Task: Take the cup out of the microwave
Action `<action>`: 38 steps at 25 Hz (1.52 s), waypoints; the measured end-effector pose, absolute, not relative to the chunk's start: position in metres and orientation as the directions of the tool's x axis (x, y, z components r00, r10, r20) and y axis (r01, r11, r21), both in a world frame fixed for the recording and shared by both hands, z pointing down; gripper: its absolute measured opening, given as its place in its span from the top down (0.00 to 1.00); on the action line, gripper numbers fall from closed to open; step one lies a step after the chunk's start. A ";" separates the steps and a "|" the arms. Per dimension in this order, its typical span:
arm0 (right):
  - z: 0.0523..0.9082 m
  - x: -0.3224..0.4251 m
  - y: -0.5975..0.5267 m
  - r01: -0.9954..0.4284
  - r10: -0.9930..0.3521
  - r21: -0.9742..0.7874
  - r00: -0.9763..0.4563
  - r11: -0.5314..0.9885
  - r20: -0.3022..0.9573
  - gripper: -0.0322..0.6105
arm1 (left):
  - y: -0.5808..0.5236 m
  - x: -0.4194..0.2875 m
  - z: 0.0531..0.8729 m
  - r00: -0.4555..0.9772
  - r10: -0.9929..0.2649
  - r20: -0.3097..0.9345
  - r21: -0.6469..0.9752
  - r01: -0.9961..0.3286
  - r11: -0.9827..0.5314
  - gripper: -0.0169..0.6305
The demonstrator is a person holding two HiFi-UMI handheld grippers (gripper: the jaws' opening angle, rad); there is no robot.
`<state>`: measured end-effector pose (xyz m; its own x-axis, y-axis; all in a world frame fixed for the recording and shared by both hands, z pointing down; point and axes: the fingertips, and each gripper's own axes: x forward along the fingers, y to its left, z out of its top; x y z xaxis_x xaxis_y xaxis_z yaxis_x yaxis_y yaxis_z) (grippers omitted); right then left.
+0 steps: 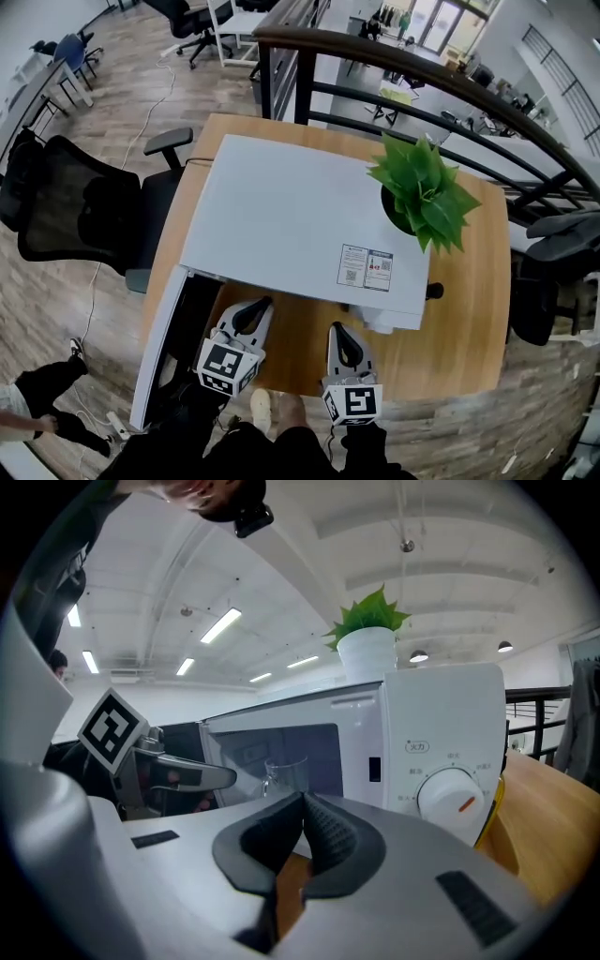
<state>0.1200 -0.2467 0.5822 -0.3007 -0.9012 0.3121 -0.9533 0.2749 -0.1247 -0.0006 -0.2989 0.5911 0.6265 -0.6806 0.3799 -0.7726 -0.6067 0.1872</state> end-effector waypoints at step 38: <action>0.612 0.142 -0.244 -0.966 -0.897 -0.161 -0.250 0.204 0.365 0.93 | -0.336 0.073 0.650 0.762 -0.467 0.447 0.226 -0.602 -0.766 0.76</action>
<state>0.1425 -0.2436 0.6125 -0.2500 -0.8969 0.3649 -0.9657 0.2038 -0.1606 0.0730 -0.3356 0.6499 0.7625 -0.4673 0.4474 -0.6019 -0.7660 0.2256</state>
